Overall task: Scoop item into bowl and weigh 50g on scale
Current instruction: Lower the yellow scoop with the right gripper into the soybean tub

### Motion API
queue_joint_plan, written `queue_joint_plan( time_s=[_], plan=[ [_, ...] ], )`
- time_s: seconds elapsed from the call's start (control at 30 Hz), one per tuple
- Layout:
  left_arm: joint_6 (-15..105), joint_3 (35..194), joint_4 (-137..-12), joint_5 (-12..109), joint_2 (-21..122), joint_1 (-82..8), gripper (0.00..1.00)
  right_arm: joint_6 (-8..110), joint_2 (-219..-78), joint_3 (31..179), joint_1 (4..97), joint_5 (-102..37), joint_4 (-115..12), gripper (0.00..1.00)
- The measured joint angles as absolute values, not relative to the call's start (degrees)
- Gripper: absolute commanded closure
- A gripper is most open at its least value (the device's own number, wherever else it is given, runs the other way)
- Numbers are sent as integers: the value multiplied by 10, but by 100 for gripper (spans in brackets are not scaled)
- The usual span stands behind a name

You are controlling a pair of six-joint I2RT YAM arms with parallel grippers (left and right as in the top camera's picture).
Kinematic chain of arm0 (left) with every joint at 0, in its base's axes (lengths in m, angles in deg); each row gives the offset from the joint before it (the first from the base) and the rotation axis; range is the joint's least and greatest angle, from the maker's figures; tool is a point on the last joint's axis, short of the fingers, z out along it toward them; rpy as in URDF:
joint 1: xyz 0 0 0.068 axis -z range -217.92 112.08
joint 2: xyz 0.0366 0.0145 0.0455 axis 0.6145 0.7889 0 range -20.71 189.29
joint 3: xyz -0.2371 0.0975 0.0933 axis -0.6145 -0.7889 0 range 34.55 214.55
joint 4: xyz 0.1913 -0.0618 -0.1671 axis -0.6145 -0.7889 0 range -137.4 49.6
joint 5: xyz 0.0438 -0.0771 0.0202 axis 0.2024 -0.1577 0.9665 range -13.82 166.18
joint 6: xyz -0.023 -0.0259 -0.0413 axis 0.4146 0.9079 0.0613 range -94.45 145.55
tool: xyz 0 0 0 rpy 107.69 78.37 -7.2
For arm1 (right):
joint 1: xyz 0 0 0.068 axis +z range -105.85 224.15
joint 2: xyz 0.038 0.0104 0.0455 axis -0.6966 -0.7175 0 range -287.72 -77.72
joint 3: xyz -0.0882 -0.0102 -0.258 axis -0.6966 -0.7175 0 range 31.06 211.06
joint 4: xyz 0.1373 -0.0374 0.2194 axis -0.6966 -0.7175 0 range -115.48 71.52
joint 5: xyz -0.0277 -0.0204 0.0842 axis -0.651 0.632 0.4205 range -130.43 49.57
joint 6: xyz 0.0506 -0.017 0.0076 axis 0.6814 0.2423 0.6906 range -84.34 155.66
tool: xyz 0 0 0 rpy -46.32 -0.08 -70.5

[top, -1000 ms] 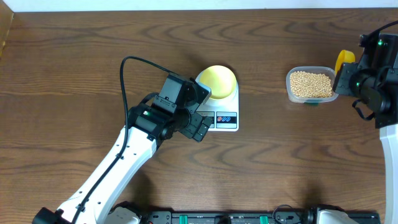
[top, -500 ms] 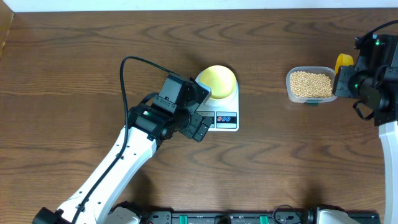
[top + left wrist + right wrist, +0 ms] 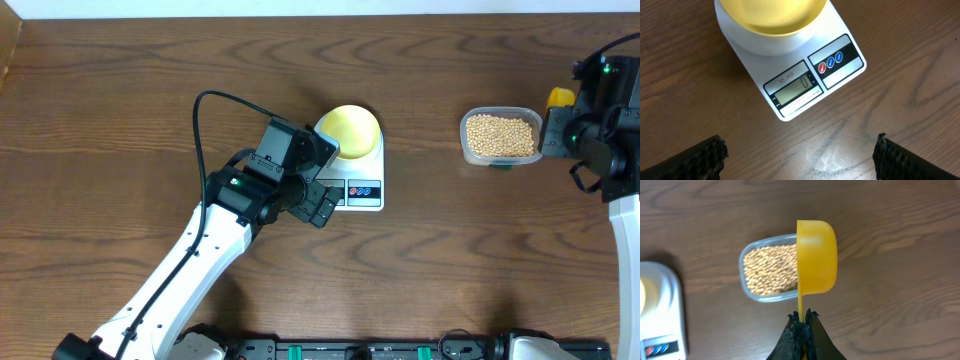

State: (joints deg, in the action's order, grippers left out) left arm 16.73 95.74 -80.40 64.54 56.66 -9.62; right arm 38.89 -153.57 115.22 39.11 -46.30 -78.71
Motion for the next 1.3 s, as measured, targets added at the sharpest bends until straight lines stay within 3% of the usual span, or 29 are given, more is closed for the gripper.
queue_joint_plan(
  time_s=[0.3,0.7,1.3],
  plan=[
    [167,957,-804,645,567,-96,4,386,-1569,1152,374,-478,-780,99],
    [167,957,-804,645,567,-96,4,324,-1671,1152,334,-301,-747,99],
    [167,957,-804,645,567,-96,4,320,-1749,1152,326,-298,-745,99]
  ],
)
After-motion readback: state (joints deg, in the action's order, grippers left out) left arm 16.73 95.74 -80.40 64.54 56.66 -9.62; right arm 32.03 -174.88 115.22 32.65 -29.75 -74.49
